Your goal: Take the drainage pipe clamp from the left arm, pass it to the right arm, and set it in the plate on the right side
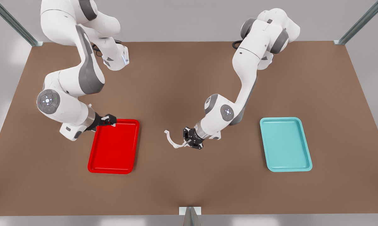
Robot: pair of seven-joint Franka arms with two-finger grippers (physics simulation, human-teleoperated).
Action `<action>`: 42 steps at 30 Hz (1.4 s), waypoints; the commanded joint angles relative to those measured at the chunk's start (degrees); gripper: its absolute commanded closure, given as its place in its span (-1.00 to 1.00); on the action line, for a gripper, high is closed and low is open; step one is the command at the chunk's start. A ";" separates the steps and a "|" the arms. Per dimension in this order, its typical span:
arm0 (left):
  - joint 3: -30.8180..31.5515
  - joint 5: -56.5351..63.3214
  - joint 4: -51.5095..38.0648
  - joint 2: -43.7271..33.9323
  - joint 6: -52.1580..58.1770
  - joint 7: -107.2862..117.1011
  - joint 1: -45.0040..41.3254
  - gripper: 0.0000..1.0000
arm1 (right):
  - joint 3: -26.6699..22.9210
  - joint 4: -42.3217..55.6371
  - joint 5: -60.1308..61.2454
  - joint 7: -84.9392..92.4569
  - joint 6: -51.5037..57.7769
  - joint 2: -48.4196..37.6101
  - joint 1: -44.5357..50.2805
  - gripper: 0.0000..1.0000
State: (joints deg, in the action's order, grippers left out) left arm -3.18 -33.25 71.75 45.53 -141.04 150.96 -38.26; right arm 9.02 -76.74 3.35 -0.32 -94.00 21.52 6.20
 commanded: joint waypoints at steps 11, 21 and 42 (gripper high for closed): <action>0.37 -0.15 -0.03 0.00 -2.31 16.20 -1.02 0.57 | 1.27 8.01 -0.19 -13.12 -20.08 12.05 12.17 -1.00; 0.81 -0.23 0.05 -0.26 -0.55 16.29 -1.46 0.57 | 1.18 7.30 0.17 -14.79 -21.57 14.42 15.51 -1.00; 0.63 -0.06 -0.03 -0.44 0.59 16.91 -1.73 0.57 | 1.18 0.36 -5.11 -13.83 -28.78 14.42 16.56 0.57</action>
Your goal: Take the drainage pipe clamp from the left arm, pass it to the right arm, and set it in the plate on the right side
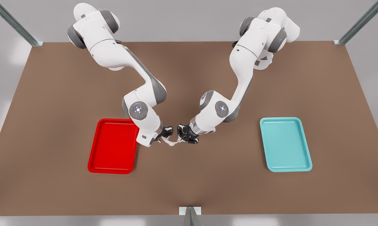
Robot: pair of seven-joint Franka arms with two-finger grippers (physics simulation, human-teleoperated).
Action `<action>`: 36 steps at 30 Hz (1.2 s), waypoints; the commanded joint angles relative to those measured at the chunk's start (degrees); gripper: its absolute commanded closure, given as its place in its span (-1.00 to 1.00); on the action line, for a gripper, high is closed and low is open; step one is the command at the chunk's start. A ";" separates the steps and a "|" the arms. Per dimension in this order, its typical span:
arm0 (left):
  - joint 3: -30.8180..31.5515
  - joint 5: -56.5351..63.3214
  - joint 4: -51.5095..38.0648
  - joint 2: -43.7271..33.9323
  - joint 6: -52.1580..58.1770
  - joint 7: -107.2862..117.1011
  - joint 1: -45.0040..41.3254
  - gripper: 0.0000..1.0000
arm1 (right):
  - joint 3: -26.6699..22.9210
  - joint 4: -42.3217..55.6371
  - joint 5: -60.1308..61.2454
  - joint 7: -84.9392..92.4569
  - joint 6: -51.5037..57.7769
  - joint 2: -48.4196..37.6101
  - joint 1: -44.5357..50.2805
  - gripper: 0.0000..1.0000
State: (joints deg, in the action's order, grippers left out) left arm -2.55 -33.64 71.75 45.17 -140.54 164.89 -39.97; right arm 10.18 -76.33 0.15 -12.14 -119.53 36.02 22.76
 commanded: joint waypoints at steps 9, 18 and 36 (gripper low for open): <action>0.00 5.51 -0.03 -2.89 2.90 1.04 -0.54 -1.00 | 0.02 -0.04 -1.99 -1.66 -3.78 -0.16 -0.52 0.57; -1.41 19.92 -0.03 -12.82 42.54 -64.23 14.48 -1.00 | 9.42 -11.29 -2.26 14.34 -3.43 -3.85 -20.83 0.57; 2.55 38.47 7.18 -31.72 50.89 -163.40 35.05 -1.00 | 9.42 -30.98 -6.39 16.71 -9.50 -10.79 -38.14 -0.77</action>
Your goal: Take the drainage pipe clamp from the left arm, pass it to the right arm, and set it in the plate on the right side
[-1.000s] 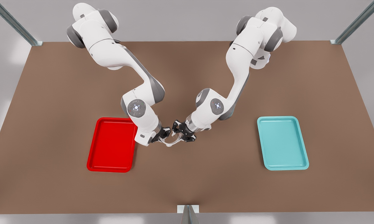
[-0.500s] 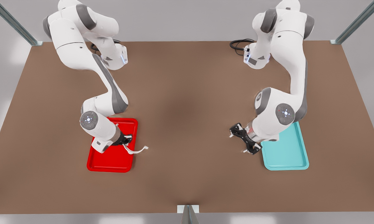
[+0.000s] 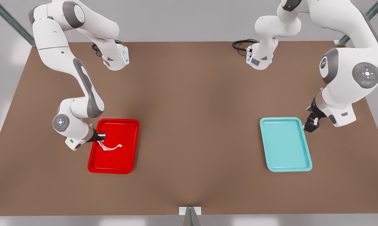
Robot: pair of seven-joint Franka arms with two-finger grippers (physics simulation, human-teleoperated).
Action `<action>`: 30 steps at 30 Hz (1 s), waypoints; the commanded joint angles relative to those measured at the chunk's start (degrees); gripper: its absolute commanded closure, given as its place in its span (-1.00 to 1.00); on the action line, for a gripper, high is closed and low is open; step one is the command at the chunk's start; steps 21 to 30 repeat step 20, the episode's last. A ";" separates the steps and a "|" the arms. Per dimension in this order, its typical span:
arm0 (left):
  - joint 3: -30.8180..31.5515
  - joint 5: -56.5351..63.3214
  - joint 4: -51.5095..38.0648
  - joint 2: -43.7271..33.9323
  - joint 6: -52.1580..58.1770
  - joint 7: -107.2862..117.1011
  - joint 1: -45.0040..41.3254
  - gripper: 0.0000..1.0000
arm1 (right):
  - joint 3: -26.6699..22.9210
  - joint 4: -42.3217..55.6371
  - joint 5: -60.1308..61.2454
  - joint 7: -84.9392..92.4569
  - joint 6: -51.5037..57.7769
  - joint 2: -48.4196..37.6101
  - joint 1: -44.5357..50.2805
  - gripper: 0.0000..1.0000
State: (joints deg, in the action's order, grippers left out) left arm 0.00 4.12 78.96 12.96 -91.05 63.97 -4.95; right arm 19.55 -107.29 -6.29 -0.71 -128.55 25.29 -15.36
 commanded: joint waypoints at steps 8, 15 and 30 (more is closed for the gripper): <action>0.09 0.18 -0.56 1.10 1.23 -62.56 -0.23 -1.00 | 2.16 23.96 0.58 1.59 26.56 -8.49 0.42 -1.00; 0.09 0.18 -0.83 1.63 1.23 -62.91 -1.03 -1.00 | -23.42 20.11 7.09 1.67 36.97 -19.92 23.01 -1.00; 0.09 0.18 -0.83 1.72 1.23 -63.00 -1.03 -1.00 | -21.92 20.02 7.17 1.94 38.46 -20.01 23.01 -1.00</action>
